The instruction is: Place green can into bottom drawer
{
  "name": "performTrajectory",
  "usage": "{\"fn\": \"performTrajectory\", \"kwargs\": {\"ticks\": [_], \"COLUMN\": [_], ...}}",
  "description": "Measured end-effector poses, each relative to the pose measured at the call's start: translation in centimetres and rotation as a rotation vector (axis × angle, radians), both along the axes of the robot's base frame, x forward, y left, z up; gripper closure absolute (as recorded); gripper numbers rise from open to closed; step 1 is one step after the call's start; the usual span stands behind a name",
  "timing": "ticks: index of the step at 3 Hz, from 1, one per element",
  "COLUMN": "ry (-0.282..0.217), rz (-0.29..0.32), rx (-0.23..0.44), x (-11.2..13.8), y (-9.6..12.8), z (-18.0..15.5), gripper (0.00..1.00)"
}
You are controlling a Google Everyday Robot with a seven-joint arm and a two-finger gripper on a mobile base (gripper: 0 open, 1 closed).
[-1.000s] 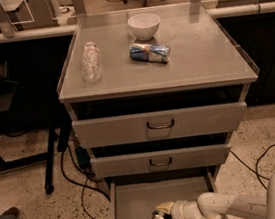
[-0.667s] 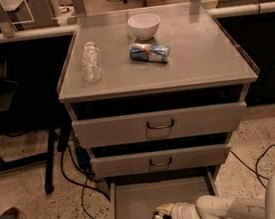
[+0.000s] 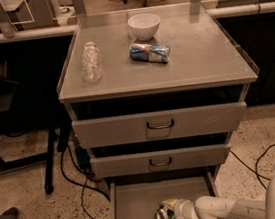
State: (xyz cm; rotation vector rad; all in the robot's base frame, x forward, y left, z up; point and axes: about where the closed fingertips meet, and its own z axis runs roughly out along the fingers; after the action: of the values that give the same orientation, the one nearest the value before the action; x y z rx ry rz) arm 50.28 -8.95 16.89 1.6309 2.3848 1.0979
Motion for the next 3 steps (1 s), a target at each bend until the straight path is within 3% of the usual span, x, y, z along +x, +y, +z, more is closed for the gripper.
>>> {"fn": "performTrajectory", "kwargs": {"ticks": [1, 3], "ry": [-0.019, 0.018], "rz": [-0.039, -0.053], "rx": [-0.05, -0.161], "x": [1.1, 1.1], "y": [-1.0, -0.3], "z": [-0.5, -4.2], "gripper": [1.0, 1.0]}}
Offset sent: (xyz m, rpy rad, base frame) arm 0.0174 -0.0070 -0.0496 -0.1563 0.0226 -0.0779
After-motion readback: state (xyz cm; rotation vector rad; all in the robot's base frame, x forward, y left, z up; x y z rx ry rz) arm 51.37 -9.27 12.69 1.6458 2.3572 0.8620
